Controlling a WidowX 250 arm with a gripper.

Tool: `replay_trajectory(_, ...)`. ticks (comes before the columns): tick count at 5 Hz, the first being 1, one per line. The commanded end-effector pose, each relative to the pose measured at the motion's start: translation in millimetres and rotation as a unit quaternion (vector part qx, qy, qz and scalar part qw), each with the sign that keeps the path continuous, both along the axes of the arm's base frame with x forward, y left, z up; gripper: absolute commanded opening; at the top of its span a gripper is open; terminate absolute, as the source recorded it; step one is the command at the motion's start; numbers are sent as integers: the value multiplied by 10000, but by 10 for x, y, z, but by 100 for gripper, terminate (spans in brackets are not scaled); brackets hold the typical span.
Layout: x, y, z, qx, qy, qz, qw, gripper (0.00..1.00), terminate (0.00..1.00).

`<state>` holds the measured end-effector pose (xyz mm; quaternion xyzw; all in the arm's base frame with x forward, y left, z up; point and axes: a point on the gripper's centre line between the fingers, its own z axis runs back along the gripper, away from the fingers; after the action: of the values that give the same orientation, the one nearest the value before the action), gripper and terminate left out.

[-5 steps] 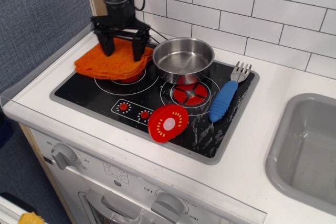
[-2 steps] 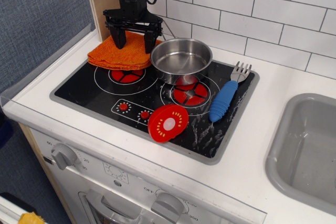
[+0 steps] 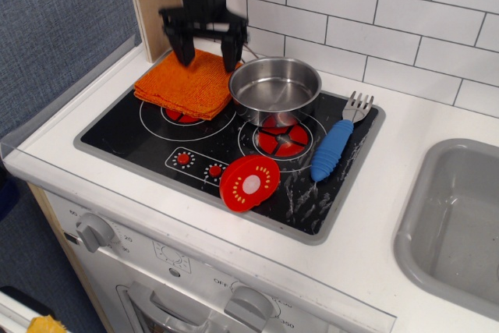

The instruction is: Move the napkin to the left of the pot and move the tomato towards it.

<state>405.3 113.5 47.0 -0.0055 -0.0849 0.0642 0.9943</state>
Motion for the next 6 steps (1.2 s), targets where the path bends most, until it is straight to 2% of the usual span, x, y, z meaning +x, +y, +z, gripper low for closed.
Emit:
replay_trajectory(1, -169, -40, 469, 61, -209, -756, 9969, 100, 0)
replay_trajectory(2, -347, -44, 429, 118, -31, -877, 9961, 100, 0)
replay_trajectory(6, -386, -76, 434, 218, 19, -981, 9949, 100, 0)
